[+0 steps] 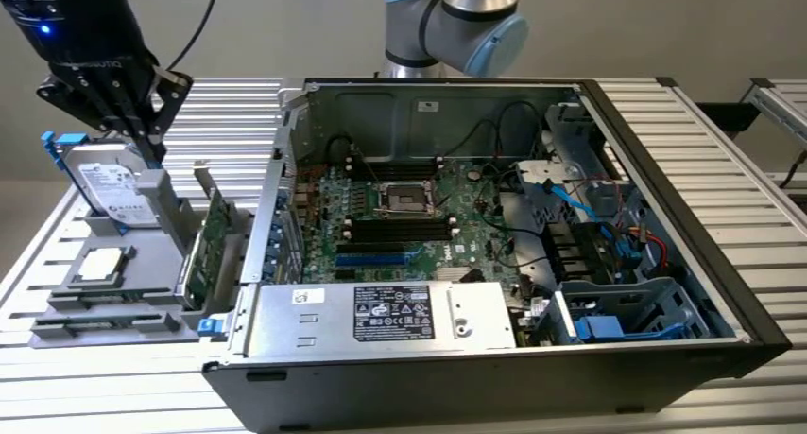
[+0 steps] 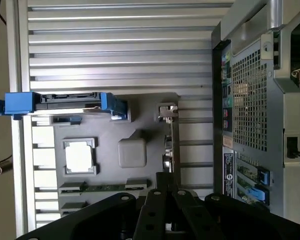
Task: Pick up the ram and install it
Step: 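Reach for the ram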
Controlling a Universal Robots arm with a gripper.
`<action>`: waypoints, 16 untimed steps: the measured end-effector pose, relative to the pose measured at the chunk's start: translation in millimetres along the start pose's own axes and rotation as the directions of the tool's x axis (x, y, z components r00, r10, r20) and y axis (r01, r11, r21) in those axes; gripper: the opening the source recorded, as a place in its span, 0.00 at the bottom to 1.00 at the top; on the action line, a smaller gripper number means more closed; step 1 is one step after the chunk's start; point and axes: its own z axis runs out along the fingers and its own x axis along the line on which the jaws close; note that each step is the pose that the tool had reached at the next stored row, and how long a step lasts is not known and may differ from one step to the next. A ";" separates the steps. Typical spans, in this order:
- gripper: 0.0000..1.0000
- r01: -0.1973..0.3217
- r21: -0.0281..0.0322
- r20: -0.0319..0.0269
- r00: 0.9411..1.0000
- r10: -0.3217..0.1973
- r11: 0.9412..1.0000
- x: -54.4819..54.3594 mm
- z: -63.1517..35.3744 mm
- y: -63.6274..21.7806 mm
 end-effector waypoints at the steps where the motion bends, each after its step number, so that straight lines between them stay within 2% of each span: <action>1: 0.11 0.000 0.000 0.000 1.000 0.000 1.000 2.0 0.2 -1.8; 16: 0.11 0.003 0.000 0.000 1.000 -0.003 1.000 34.5 5.0 -33.4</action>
